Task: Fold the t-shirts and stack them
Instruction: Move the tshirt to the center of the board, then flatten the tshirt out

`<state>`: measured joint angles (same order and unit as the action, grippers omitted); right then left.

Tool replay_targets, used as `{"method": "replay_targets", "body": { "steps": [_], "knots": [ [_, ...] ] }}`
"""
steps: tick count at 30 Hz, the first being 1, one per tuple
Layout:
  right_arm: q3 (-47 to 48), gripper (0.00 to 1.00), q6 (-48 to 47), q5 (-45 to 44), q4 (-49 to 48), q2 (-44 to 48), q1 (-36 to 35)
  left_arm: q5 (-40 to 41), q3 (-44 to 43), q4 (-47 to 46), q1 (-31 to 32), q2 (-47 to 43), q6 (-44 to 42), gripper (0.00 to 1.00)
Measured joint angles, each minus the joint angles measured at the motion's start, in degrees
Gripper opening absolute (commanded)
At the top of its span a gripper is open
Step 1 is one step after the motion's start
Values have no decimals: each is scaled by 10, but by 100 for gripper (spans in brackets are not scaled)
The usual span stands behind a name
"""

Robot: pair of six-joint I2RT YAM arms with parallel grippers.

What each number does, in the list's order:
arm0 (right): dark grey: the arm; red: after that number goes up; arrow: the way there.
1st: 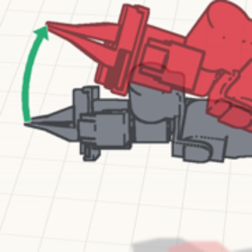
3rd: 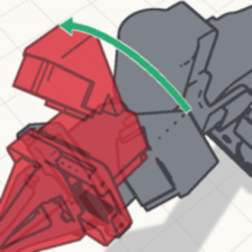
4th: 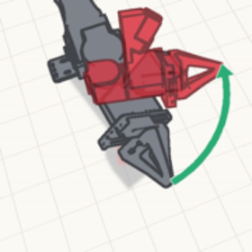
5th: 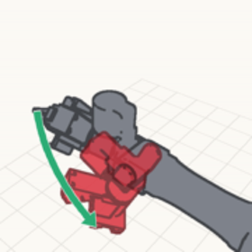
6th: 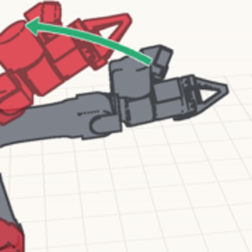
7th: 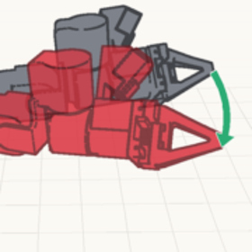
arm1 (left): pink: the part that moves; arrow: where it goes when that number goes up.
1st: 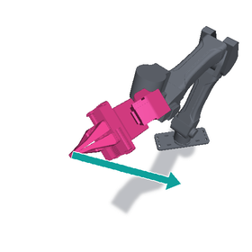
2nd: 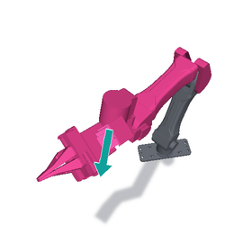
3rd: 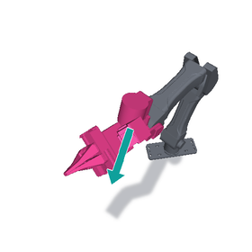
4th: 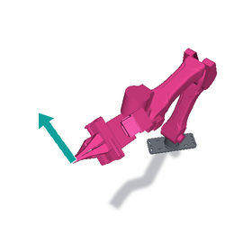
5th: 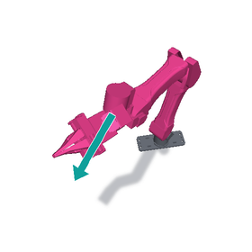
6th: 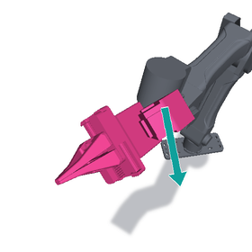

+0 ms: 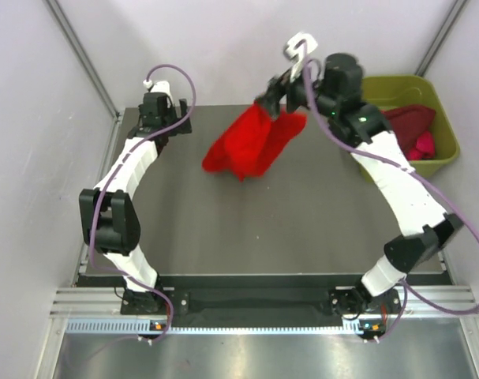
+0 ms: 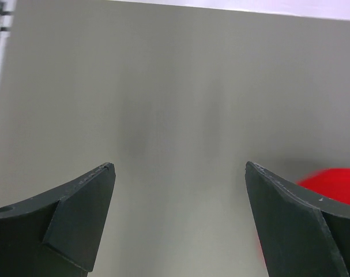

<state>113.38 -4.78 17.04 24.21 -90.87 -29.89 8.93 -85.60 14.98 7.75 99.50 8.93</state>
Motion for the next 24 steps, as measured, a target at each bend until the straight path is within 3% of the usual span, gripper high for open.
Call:
{"method": "replay_targets", "body": {
  "steps": [3, 7, 10, 16, 24],
  "knots": [
    [-75, 100, -7, 12, 7, -24, -3, 0, 0, 0, -18, 0, 4, 99],
    [-167, 100, -25, -18, 41, -68, -3, -1, 5, 0, -30, -7, 9, 99],
    [-182, 100, -49, -26, 73, -84, -3, -3, 16, 1, -30, -19, 12, 99],
    [-99, 89, -94, 7, 84, -120, -38, -6, 17, 1, -32, -32, 26, 99],
    [16, 78, -112, 62, 79, -292, -116, -20, 53, 5, -63, -75, 54, 95]
  ]
}}
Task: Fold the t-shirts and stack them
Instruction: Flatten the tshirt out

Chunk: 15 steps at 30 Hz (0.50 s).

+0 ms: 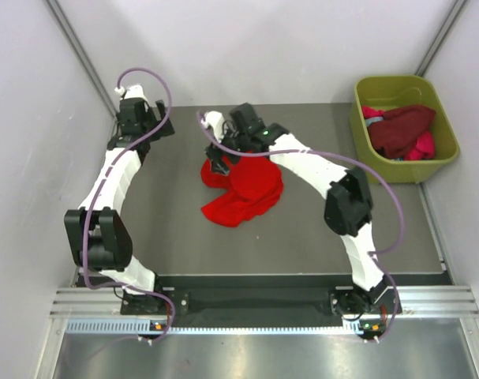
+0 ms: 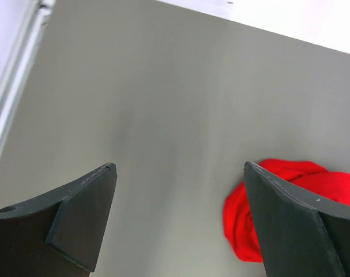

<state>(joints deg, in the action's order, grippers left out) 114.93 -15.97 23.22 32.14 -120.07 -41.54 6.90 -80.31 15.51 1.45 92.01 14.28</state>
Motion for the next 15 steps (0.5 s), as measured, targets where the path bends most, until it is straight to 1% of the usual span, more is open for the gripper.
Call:
{"method": "replay_targets", "body": {
  "steps": [4, 6, 11, 12, 15],
  "knots": [
    [6, 73, -3, 15, 14, -66, -16, -3, 21, 4, -23, -29, 7, 96],
    [6, 68, -6, 18, 27, -83, -20, -6, 28, 4, -32, -39, 8, 96],
    [7, 66, -10, 30, 35, -90, -23, -19, 42, 4, -39, -55, 9, 96],
    [10, 63, -10, 31, 34, -90, -23, -22, 45, 4, -39, -57, 9, 96],
    [14, 61, -10, 42, 33, -91, -23, -31, 54, 5, -40, -59, 11, 96]
  ]
}}
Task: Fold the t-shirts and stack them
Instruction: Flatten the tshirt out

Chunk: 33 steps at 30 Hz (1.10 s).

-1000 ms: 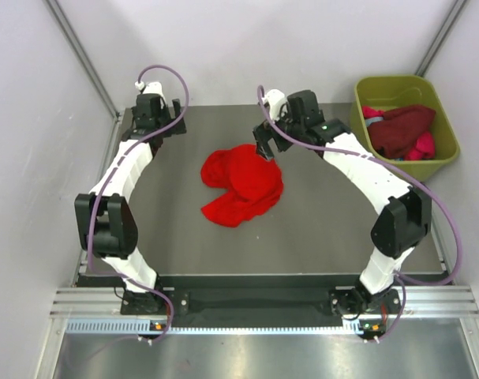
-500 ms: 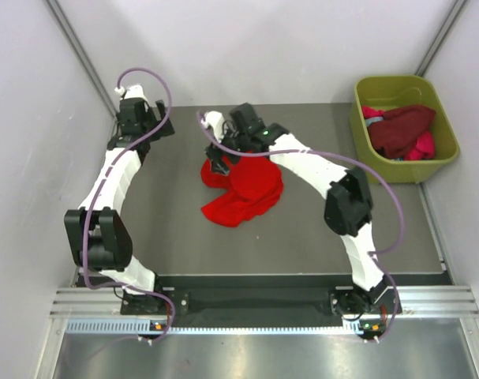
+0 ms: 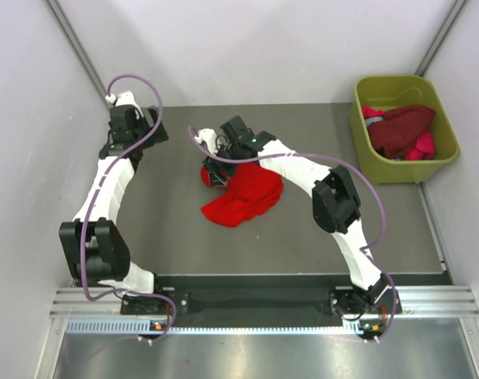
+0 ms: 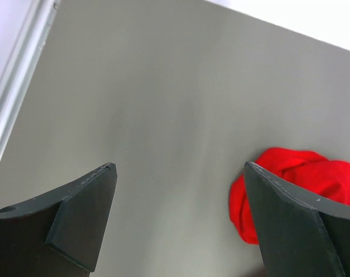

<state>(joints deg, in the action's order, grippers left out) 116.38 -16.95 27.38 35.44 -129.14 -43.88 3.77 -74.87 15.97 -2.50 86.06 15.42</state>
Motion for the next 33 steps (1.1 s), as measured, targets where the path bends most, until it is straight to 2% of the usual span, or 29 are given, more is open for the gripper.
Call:
{"method": "replay_targets", "body": {
  "steps": [8, 10, 11, 19, 20, 23, 24, 25, 33],
  "knots": [
    [26, 62, 1, 27, -9, -37, -14, -14, 12, 3, -2, -1, 7, 96],
    [25, 59, 0, 25, -11, -53, -17, -16, 14, 3, -2, -2, 8, 96],
    [25, 54, -2, 21, -12, -61, -18, -17, 16, 4, -3, -3, 10, 96],
    [17, 44, -14, -28, -32, -84, -17, -29, 33, 5, -12, -23, 12, 96],
    [17, 42, -14, -37, -39, -84, -17, -31, 36, 6, -14, -27, 12, 96],
    [17, 22, -14, -63, -65, -84, -17, -42, 44, 7, -21, -36, 15, 96],
    [17, 5, -13, -72, -72, -84, -17, -44, 47, 7, -23, -37, 16, 96],
    [17, 0, -15, -83, -80, -84, -17, -47, 48, 7, -24, -39, 17, 96],
    [17, 0, -9, -123, -106, -84, -15, -64, 54, 7, -27, -39, 25, 95]
  ]
}}
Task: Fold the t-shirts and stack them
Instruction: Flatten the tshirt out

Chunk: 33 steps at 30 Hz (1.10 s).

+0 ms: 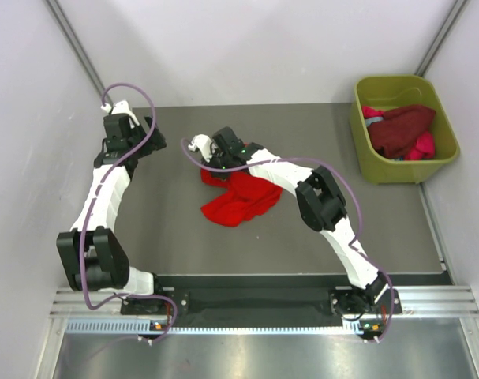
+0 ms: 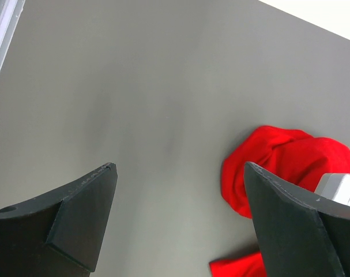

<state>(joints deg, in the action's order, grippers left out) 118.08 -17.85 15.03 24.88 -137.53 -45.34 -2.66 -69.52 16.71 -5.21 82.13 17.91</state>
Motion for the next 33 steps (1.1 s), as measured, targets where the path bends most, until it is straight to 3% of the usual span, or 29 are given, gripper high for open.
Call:
{"method": "replay_targets", "body": {
  "steps": [8, 13, 14, 15, 16, 17, 19, 23, 26, 33],
  "knots": [
    [67, 0, 16, 0, 15, 21, 19, -15, 8, -5, 0, 0, 7, 92],
    [146, 0, 23, -15, -5, 106, 37, -50, 38, -9, 0, 8, 28, 89],
    [152, 16, 20, -21, -12, 127, 39, -58, 38, -9, 0, 13, 31, 89],
    [156, 46, 16, -29, -23, 156, 41, -68, 38, -11, 0, 21, 34, 91],
    [155, 68, 12, -38, -30, 185, 43, -74, 38, -12, 0, 27, 36, 91],
    [153, 81, 3, -48, -38, 213, 44, -81, 38, -12, 0, 35, 39, 92],
    [129, 80, -12, -57, -57, 270, 44, -91, 37, -12, 0, 48, 45, 92],
    [104, 64, -17, -15, -37, 296, 43, -96, 27, -12, 0, 58, 49, 92],
    [89, 59, -14, 26, -5, 250, 39, -94, 14, -12, 0, 57, 49, 93],
    [29, 65, -31, 91, 116, 61, 12, -75, 17, -11, -1, 22, 40, 93]
  ]
}}
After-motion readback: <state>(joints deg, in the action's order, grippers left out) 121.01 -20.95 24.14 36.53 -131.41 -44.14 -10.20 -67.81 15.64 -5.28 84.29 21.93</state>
